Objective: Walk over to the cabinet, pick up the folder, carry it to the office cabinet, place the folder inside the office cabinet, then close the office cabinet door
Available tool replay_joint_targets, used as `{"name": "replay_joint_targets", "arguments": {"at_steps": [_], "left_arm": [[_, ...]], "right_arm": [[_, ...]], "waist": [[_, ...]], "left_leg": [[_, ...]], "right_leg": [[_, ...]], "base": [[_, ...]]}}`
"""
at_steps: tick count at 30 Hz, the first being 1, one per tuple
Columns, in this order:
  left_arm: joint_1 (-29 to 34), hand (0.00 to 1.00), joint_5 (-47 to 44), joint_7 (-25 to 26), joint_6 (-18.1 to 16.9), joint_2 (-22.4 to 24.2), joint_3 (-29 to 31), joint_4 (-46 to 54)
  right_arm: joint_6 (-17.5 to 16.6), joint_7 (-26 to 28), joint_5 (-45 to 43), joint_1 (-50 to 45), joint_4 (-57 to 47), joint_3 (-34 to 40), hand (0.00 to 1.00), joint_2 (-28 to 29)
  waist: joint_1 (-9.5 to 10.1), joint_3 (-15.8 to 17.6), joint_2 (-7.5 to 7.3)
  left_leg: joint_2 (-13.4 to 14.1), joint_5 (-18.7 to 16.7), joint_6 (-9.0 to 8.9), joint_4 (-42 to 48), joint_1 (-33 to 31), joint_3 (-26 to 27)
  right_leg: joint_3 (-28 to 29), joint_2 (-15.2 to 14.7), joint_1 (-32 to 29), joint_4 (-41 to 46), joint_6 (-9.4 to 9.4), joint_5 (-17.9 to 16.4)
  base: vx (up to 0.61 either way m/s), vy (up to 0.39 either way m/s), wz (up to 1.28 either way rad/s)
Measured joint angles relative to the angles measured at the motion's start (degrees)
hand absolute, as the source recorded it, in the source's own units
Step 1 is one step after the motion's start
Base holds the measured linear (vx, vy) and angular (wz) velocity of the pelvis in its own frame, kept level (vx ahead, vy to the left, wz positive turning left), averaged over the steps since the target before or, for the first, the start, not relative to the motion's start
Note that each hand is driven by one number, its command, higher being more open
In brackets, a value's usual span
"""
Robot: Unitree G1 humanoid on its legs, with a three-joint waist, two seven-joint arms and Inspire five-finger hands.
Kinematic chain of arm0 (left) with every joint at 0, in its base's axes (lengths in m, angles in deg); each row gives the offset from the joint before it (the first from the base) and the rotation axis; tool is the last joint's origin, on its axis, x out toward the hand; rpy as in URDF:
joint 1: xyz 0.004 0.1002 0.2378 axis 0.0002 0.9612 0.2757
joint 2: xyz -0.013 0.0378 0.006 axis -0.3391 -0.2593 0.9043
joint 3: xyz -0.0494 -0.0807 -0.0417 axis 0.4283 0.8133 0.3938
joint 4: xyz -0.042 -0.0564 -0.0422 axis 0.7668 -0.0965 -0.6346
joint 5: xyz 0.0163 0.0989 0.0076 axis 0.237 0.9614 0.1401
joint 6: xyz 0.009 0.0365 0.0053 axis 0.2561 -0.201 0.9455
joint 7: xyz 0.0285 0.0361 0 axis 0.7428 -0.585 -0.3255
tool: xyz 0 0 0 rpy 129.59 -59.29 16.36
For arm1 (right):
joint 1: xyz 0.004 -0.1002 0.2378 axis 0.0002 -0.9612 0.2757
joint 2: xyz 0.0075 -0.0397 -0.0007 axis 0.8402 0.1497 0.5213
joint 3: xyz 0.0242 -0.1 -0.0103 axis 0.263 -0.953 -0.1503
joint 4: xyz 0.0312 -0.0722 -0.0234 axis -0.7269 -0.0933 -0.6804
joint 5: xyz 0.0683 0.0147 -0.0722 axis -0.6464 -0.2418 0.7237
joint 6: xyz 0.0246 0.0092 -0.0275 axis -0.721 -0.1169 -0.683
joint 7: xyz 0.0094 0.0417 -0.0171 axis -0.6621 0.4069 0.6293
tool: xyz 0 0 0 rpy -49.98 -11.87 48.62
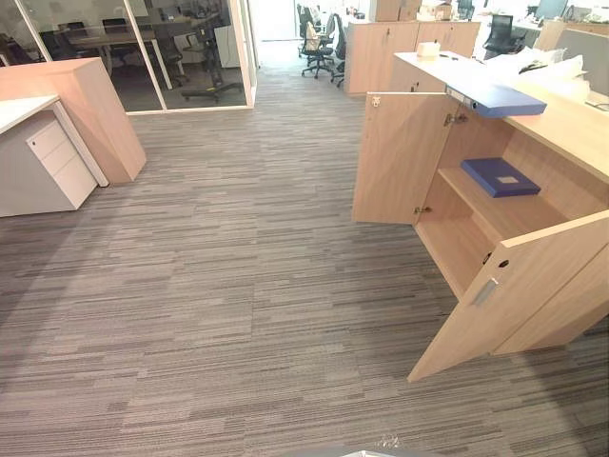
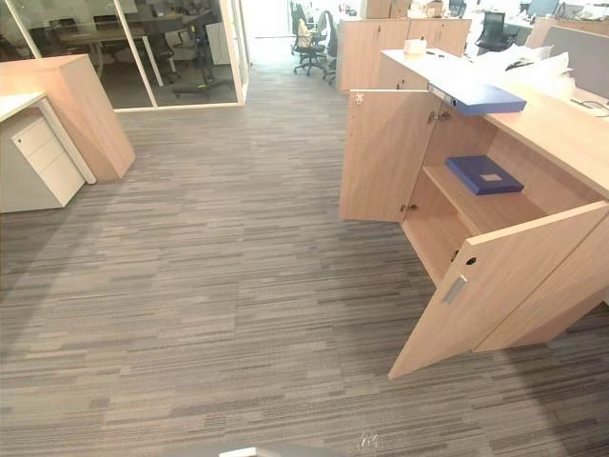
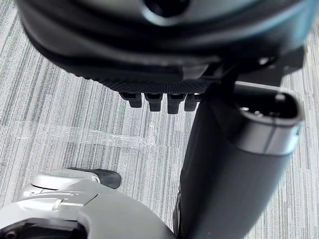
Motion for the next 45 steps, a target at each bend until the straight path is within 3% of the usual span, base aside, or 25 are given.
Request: {"name": "replay_joint_targets", "arguments": {"at_steps": [3, 13, 28, 29, 30, 33, 34, 35, 37, 40, 42, 43, 44, 45], "left_arm": [[0.09, 1.00, -4.54, -2.03, -0.03, -0.17, 0.01, -0.43], [0.16, 1.00, -6.07, -3.57, -0.36, -0.31, 0.05, -0.67], [0.52, 1.00, -4.68, 1.43, -1.74, 0.21, 0.43, -0.65], [0.40, 1.00, -4.70, 1.45, -1.93, 0.21, 0.78, -0.48], [-0.20, 1.00, -4.90, 1.44, -2.08, 0.50, 2.72, 0.38], [-1.23, 1.00, -5.34, 1.58, -2.42, 1.37, 5.63, 2.57], [-1.02, 1.00, -6.54, 2.07, -3.12, 2.79, 8.18, 3.85], [-0.89, 1.00, -6.74, 2.33, -3.50, 3.36, 8.95, 4.25], [-0.20, 1.00, -7.19, 2.99, -4.46, 4.02, 9.13, 4.81], [-0.33, 1.00, -7.24, 3.33, -4.89, 4.05, 9.01, 5.79], [-0.29, 1.00, -7.24, 3.42, -4.96, 4.51, 8.94, 5.73], [-0.35, 1.00, -7.26, 3.48, -4.90, 4.48, 8.96, 5.56], [-0.38, 1.00, -7.27, 3.36, -4.83, 4.28, 8.98, 5.61], [-0.32, 1.00, -7.20, 3.35, -4.84, 3.17, 8.71, 5.60]], "right_arm": [[0.00, 0.08, 0.00, 0.64, 0.00, 0.56, 1.00, 0.08], [-0.01, 0.43, -0.20, 1.80, 0.02, 2.19, 1.00, 0.40], [-0.26, -3.97, 2.43, 1.98, -0.05, 2.28, 1.00, 1.07], [-0.38, -3.97, 2.43, 2.14, -0.06, 2.27, 1.00, 1.20], [-0.82, -3.97, 2.38, 2.55, -0.13, 2.39, 1.00, 1.60], [-0.80, -4.00, 2.14, 3.22, -1.48, 3.31, 1.00, 2.02], [-0.77, -4.23, 2.11, 2.49, -2.71, 2.95, 1.00, 1.79], [-0.81, -4.40, 2.09, 1.97, -2.97, 2.82, 1.00, 1.65], [-0.76, -4.52, 2.00, 1.45, -2.97, 2.82, 1.00, 1.29], [-0.80, -4.62, 0.03, 1.48, -2.99, 1.88, 1.00, 1.22], [-0.83, -4.53, -0.32, 1.45, -2.92, 1.65, 1.00, 0.61], [-0.84, -4.54, -0.31, 1.43, -2.79, 1.64, 1.00, 0.63], [-0.81, -4.58, -0.30, 1.55, -2.29, 1.87, 1.00, 1.14], [-0.91, -4.36, -0.21, 1.44, -1.66, 2.45, 1.00, 1.61]], "waist": [[0.04, 0.99, -0.02], [0.10, 1.48, 0.00], [0.11, 1.95, -0.36], [0.10, 2.45, -0.61], [0.09, 3.70, -0.92], [0.21, 7.10, -1.25], [0.75, 7.84, -0.58], [0.77, 7.64, -0.12], [0.73, 7.34, 0.61], [0.68, 7.31, 0.40], [0.64, 6.77, 1.36], [0.63, 6.73, 1.26], [0.89, 5.94, 0.19], [0.85, 4.68, -1.29]], "left_leg": [[0.02, -0.19, -0.32, -0.21, 0.96, -0.02], [0.03, -0.24, -0.42, -0.48, 1.55, 0.11], [0.04, -0.24, -0.48, -0.59, 1.36, 0.40], [-0.02, -0.77, -1.07, 1.00, 0.54, 0.45], [-0.05, -3.19, -2.32, 7.84, -3.36, 0.91], [0.89, -6.21, -4.67, 24.35, -11.06, 3.70], [3.15, -7.99, -4.06, 35.13, -16.58, 7.34], [4.24, -8.82, -3.18, 37.18, -18.03, 8.53], [6.51, -9.53, -2.29, 36.81, -20.50, 9.75], [7.11, -7.92, -2.51, 25.64, -22.43, 9.14], [8.18, -3.04, -3.79, 14.65, -22.46, 8.77], [8.12, 0.52, -4.54, 14.83, -22.28, 9.49], [5.87, 3.34, -2.25, 16.86, -22.71, 10.24], [3.69, -1.07, -0.84, 21.17, -24.35, 11.18]], "right_leg": [[-0.31, 0.00, 1.21, -0.63, 1.02, 0.02], [-0.32, -0.01, 1.67, -0.69, 1.33, -0.09], [-0.31, 0.00, 1.48, -0.84, 1.30, -0.08], [-0.38, -0.19, 1.33, -0.56, 1.25, -0.14], [-0.87, -0.60, 0.35, 0.71, 0.87, -0.67], [-1.51, -1.25, -0.49, 3.78, -0.89, -3.07], [-1.70, -1.31, -0.25, 4.85, -0.94, -3.88], [-1.78, -1.36, -0.08, 5.09, -0.74, -4.20], [-1.71, -2.48, 0.58, 5.36, 0.14, -4.93], [-1.01, -7.38, 1.43, 5.37, 2.83, -6.18], [-0.22, -10.31, 2.44, 4.81, 6.43, -7.70], [-0.23, -11.29, 3.24, 4.41, 7.49, -8.10], [-0.24, -14.14, 4.21, 3.38, 9.27, -8.57], [-0.68, -16.72, 4.76, 3.03, 9.96, -7.89]], "base": [[0.00, 0.000, 0.00], [0.00, 0.000, 0.00], [0.00, 0.000, 0.00], [-0.06, -0.004, 0.09], [-0.07, -0.004, 0.12], [-0.13, 0.002, 0.19], [-0.07, 0.012, 0.10], [-0.01, 0.031, 0.08], [0.08, 0.080, 0.03], [0.20, 0.211, -0.09], [0.28, 0.347, -0.17], [0.36, 0.446, -0.21], [0.41, 0.477, -0.16], [0.51, 0.549, -0.14]]}}
